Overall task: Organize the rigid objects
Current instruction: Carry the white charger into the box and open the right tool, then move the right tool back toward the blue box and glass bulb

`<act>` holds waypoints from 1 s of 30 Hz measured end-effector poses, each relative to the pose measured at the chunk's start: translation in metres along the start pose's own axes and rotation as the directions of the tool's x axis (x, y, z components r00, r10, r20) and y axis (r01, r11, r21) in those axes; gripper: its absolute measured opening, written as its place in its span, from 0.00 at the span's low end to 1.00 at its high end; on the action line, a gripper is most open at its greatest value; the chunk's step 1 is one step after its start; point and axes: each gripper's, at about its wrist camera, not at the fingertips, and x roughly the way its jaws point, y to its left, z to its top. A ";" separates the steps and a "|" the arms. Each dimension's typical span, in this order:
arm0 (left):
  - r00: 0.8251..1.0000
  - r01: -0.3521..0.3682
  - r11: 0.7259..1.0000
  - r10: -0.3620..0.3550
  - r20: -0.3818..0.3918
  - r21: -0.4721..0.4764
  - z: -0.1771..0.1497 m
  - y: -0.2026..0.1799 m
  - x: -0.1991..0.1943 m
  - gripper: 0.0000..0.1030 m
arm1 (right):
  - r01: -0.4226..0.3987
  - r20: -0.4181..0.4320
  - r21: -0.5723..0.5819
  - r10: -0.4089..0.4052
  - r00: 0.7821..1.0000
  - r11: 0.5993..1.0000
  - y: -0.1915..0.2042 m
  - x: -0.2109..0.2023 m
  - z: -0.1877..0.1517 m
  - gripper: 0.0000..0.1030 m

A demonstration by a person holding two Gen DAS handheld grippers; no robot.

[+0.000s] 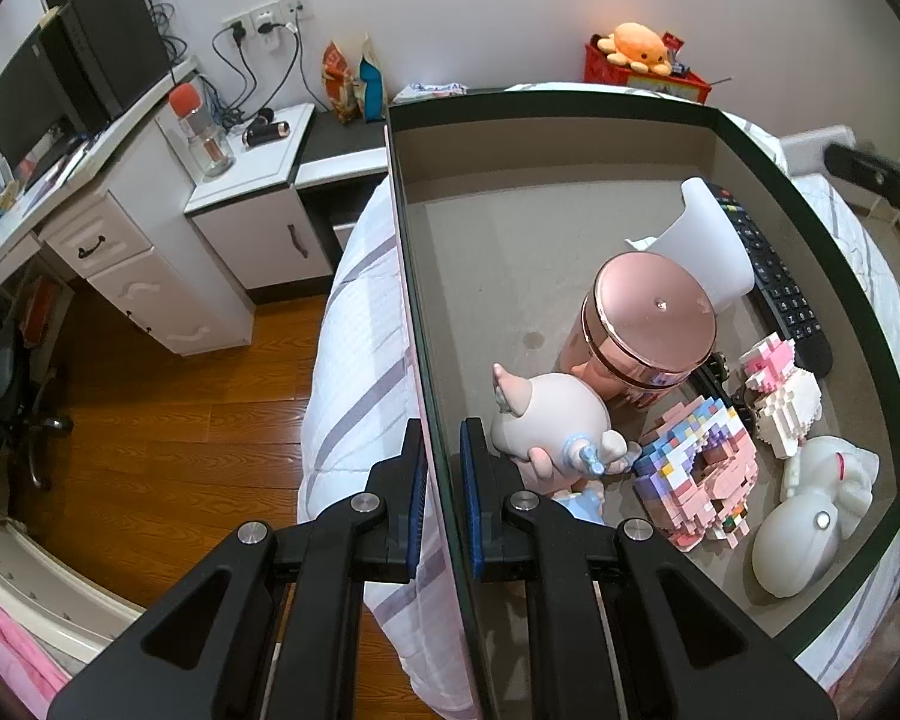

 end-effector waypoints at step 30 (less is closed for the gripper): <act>1.000 0.008 1.000 -0.008 0.012 0.000 0.001 0.005 -0.003 0.09 | 0.016 -0.014 -0.010 -0.016 1.000 1.000 0.012 0.012 0.007 0.67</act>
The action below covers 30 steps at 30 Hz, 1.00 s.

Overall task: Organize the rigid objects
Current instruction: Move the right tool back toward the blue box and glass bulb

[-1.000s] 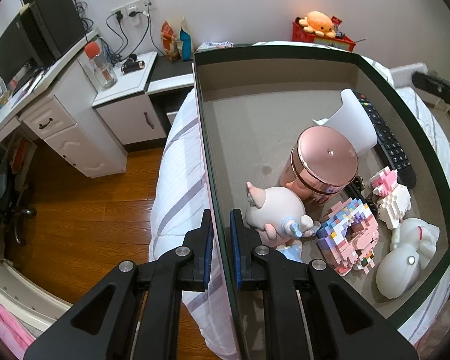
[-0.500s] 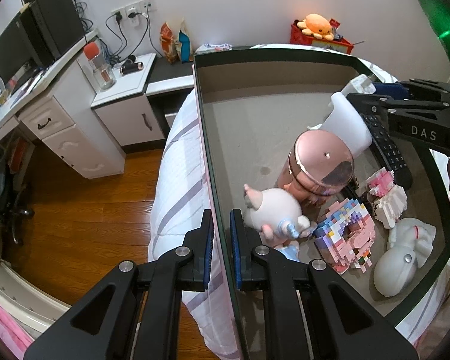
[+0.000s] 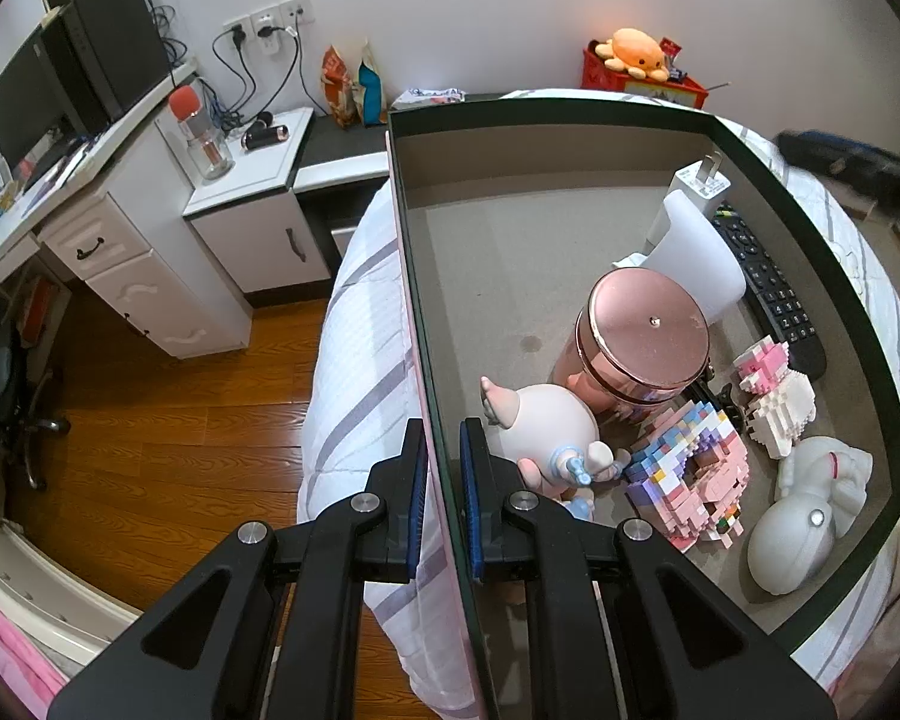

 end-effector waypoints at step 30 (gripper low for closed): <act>1.000 -0.010 1.000 0.010 -0.010 0.013 0.001 0.003 0.002 0.09 | -0.019 -0.141 0.246 0.055 0.989 0.969 -0.094 0.081 -0.017 0.64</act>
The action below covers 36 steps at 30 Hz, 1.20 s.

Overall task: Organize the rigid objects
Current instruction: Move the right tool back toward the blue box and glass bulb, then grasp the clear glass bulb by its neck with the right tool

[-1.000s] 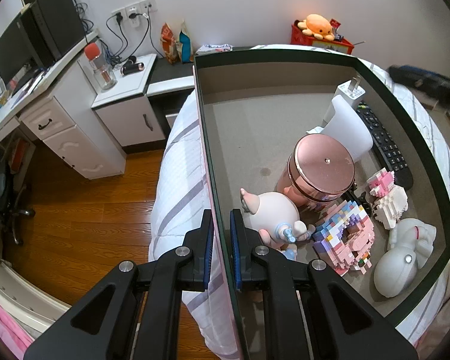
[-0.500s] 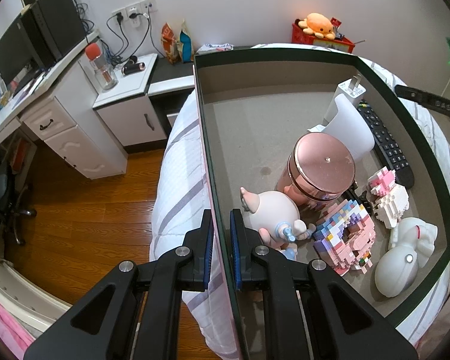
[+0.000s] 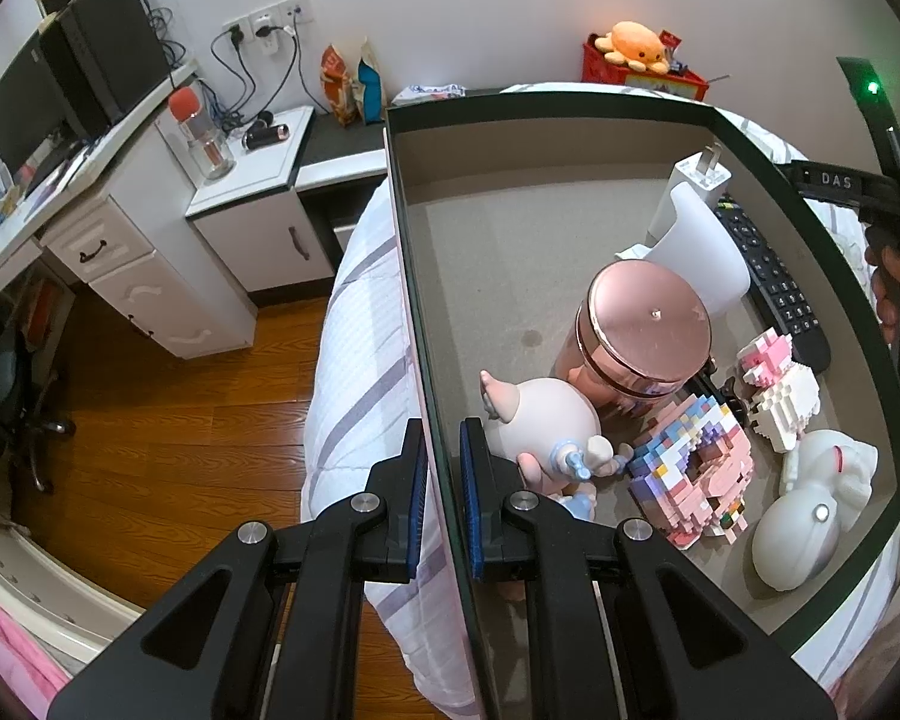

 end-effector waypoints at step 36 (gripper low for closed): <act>1.000 -0.012 1.000 0.012 -0.010 -0.001 -0.001 -0.002 0.003 0.09 | 0.125 0.013 -0.068 -0.125 0.992 0.990 -0.015 -0.004 -0.017 0.33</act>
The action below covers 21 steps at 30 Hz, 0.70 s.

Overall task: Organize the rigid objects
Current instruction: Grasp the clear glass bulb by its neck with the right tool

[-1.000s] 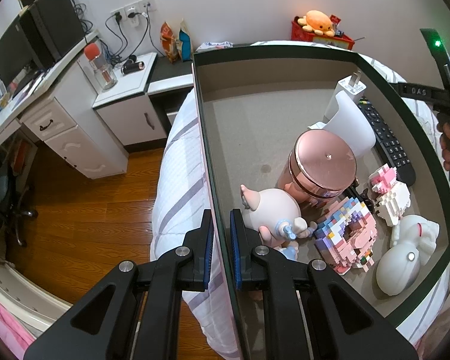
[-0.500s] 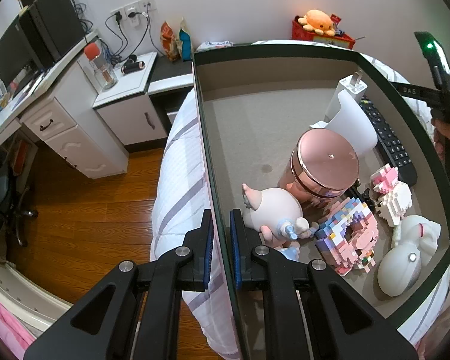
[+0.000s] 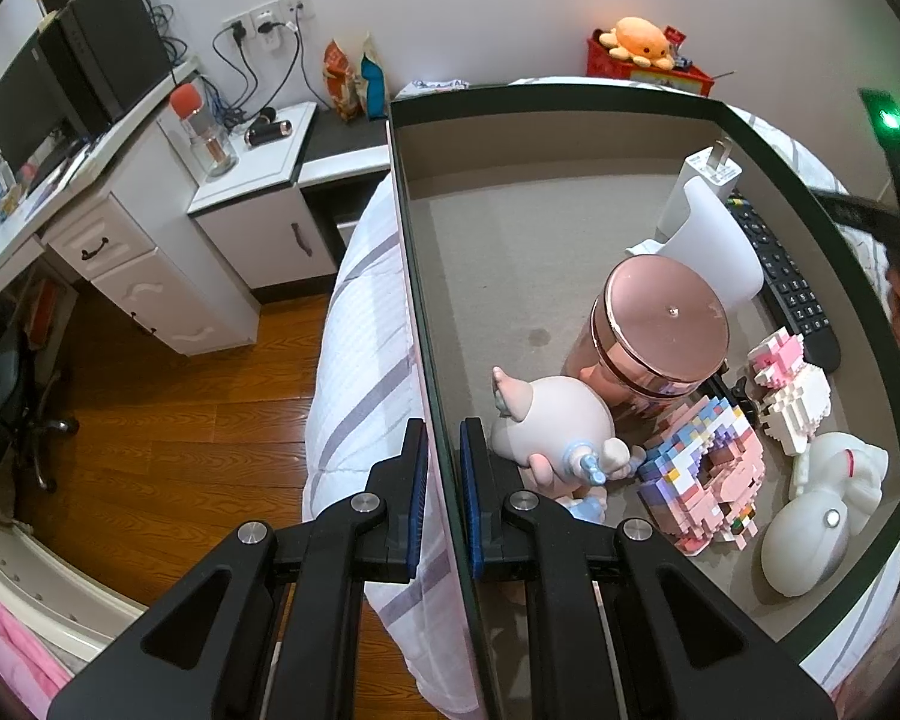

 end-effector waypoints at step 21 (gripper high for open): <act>1.000 0.012 1.000 -0.011 0.004 -0.006 -0.002 0.000 -0.001 0.09 | 0.040 -0.023 -0.055 -0.041 0.999 0.998 0.030 -0.032 -0.043 0.38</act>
